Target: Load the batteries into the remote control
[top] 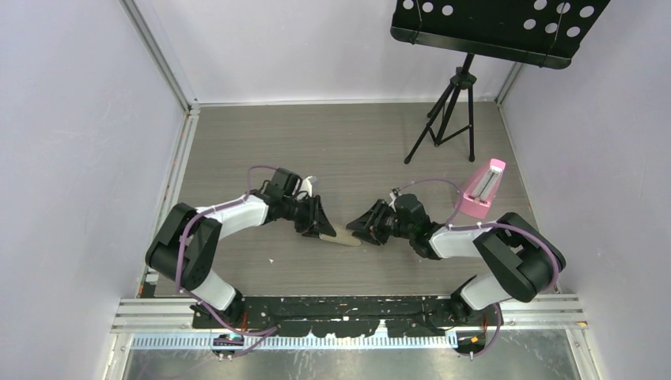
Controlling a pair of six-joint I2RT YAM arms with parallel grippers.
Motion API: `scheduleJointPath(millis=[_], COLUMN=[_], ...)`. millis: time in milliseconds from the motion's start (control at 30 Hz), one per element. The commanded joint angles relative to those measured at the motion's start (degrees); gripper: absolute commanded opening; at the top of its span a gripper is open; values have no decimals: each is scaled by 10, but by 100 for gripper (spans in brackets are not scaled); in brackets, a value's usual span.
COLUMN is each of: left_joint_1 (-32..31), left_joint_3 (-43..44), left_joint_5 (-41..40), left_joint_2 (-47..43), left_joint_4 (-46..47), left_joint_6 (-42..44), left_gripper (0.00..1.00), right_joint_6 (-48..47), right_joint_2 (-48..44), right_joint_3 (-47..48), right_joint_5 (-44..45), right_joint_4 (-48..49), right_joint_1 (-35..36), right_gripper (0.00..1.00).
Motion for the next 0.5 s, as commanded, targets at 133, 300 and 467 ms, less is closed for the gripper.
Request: scheduleJointPath(millis=[133,300,467], left_joint_1=[-31,-31,-31], left_joint_3=[-18,-43,-72], left_joint_5=[-76,-85,-103], left_joint_2=[10,-8,-66], left_joint_4=[-24,19,78], left_joint_6=[64,68,77], left_gripper=[0,0,0], right_joint_6=[-134,-190,-222], right_joint_2=[-110,-199,-318], right_joint_3=[65,88,84], right_joint_5=[72,117,183], right_joint_4=[-287,-420,-493], right_joint_1=[17,17,17], right_gripper=[62,99,98])
